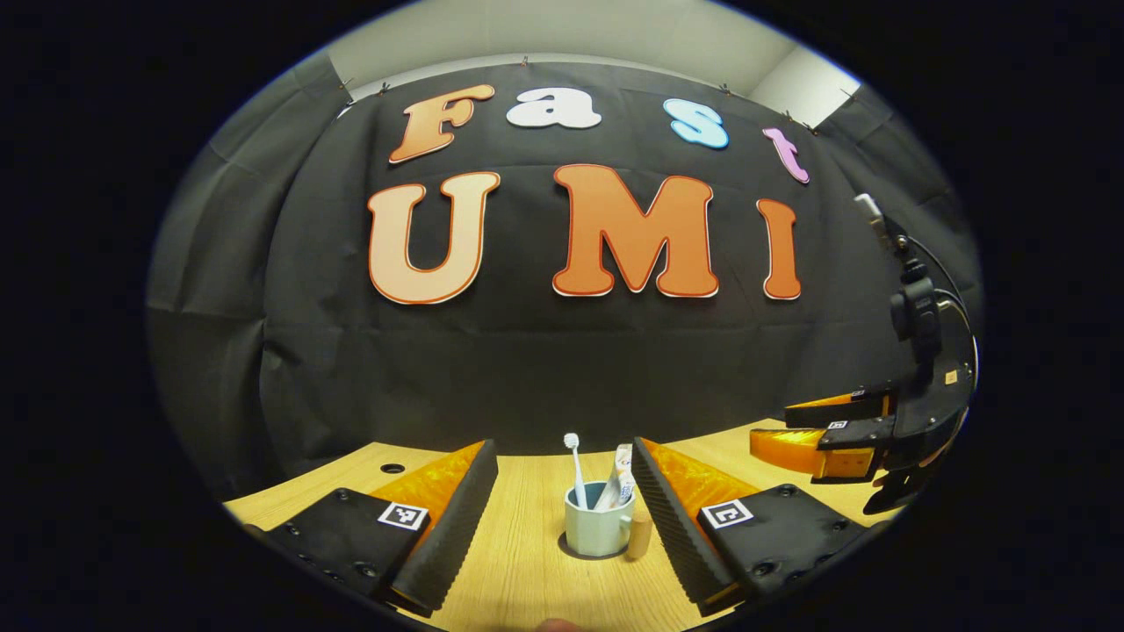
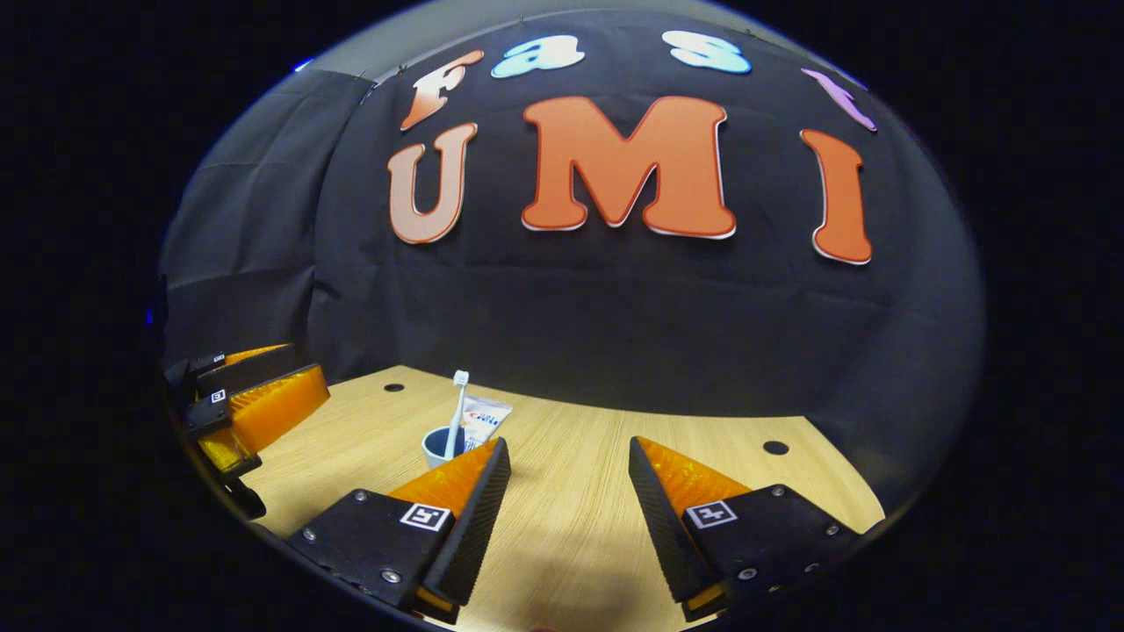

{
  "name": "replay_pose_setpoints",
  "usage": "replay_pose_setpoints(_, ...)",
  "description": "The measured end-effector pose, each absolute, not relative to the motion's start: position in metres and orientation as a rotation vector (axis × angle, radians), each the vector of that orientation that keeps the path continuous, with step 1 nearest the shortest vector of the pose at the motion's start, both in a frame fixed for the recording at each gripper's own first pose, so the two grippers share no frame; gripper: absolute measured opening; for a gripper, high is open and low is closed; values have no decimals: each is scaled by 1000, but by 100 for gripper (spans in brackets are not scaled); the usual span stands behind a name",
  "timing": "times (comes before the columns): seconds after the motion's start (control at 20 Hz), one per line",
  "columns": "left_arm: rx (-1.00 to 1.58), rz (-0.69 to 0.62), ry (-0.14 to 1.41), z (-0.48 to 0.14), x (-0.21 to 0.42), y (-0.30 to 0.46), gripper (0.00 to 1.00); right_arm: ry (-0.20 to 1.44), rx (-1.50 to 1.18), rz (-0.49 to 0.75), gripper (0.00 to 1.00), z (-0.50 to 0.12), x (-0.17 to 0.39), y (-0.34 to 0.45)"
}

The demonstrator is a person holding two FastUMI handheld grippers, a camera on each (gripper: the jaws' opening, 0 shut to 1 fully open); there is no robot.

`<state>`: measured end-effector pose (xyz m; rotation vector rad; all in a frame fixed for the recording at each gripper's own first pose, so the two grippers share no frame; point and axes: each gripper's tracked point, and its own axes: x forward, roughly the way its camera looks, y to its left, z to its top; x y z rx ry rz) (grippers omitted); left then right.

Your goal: Put the toothbrush and toothpaste on the desktop into the cup, then pick up the cup and place it on the coaster on the desktop.

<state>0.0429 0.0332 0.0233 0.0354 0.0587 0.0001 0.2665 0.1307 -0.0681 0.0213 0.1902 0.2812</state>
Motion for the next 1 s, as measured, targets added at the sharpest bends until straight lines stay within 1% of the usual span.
replay_pose_setpoints(0.1, 28, -2, 53, 26, 44, 30, 99, 169, 21, 265, 82, -65, 263, 124)
replay_pose_setpoints(0.15, 25, -2, 50, 27, 44, 28, 97, 155, 16, 257, 82, -64, 264, 121)
replay_pose_setpoints(0.25, 22, -3, 40, 29, 45, 27, 99, 124, 17, 241, 82, -61, 263, 114)
replay_pose_setpoints(0.3, 20, -4, 33, 32, 46, 26, 97, 107, 25, 242, 82, -58, 262, 114)
replay_pose_setpoints(0.6, 9, 6, -21, 44, 43, 23, 97, -13, -19, 233, 82, -43, 263, 105)
replay_pose_setpoints(0.65, 6, 16, -29, 45, 43, 25, 99, -25, -30, 236, 82, -41, 264, 105)
replay_pose_setpoints(0.75, -2, 26, -41, 46, 44, 26, 96, -39, -42, 251, 82, -39, 261, 107)
replay_pose_setpoints(0.9, -6, 30, -42, 44, 42, 24, 99, -49, -61, 239, 83, -39, 257, 104)
replay_pose_setpoints(1.0, 7, 33, -44, 45, 43, 25, 99, -48, -55, 236, 84, -39, 256, 102)
